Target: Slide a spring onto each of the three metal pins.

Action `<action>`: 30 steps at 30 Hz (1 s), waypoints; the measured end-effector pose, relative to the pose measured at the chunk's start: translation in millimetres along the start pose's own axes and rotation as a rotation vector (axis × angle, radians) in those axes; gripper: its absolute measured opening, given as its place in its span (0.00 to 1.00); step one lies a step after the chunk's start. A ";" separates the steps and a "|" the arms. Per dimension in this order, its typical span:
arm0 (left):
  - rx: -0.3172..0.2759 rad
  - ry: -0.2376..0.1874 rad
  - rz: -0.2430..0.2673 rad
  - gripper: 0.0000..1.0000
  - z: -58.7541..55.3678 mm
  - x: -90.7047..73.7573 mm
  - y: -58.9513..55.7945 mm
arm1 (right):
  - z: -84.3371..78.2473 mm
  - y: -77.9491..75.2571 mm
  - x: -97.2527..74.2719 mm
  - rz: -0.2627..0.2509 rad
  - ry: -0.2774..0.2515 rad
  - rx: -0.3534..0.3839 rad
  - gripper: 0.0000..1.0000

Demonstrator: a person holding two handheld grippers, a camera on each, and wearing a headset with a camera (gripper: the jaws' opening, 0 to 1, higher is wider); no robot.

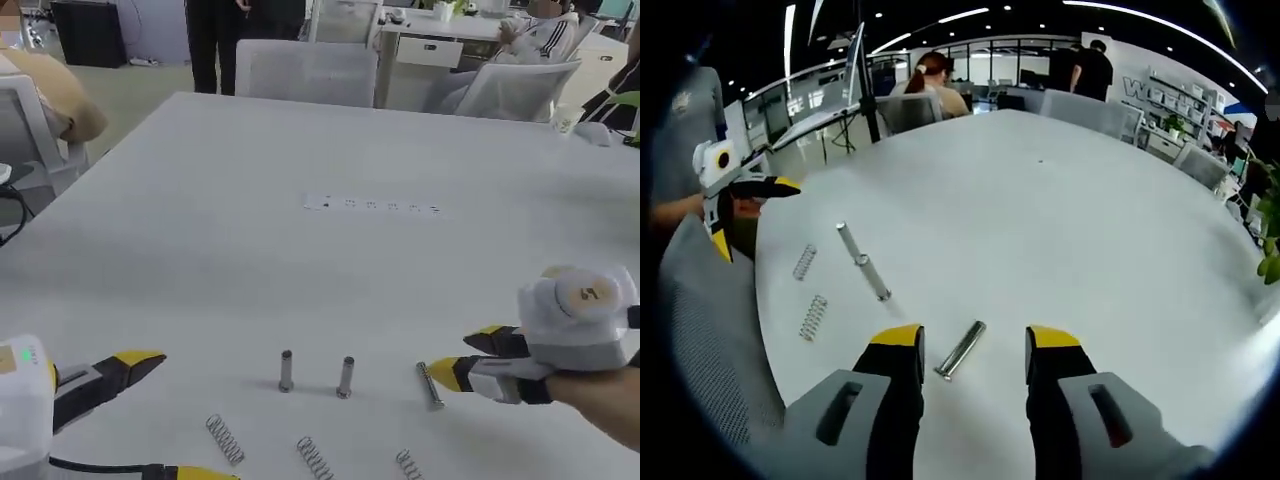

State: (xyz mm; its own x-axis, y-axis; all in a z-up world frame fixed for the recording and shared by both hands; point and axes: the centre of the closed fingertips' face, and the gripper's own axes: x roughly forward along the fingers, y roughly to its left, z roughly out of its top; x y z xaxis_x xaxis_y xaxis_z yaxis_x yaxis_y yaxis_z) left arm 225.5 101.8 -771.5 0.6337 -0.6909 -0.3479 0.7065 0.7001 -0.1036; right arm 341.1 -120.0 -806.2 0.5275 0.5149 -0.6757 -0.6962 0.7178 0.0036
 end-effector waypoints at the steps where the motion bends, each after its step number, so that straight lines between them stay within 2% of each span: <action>1: 0.000 0.000 0.000 0.90 0.0 0.0 -0.1 | -1.1 -0.7 3.2 -0.005 0.010 -0.001 0.38; 3: 0.000 0.003 0.001 0.90 -0.5 0.1 0.0 | -4.1 -1.5 8.1 -0.016 0.034 -0.008 0.37; 12: -0.004 0.004 -0.002 0.89 -1.4 1.3 -0.2 | -12.0 -0.4 24.6 -0.033 0.114 0.053 0.26; 19: -0.006 0.006 -0.007 0.87 -2.3 1.7 -1.1 | -18.7 -1.8 32.3 -0.054 0.181 0.059 0.17; 30: -0.009 0.005 -0.009 0.86 -3.5 1.9 -1.4 | -22.2 -2.7 41.4 -0.077 0.245 0.118 0.12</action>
State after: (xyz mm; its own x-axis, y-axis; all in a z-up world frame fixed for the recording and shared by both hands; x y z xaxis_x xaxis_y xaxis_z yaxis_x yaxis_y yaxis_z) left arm 224.7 100.2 -775.3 0.6256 -0.6965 -0.3516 0.7094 0.6953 -0.1151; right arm 354.0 -111.0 -850.6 0.4331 0.3388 -0.8352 -0.5895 0.8075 0.0219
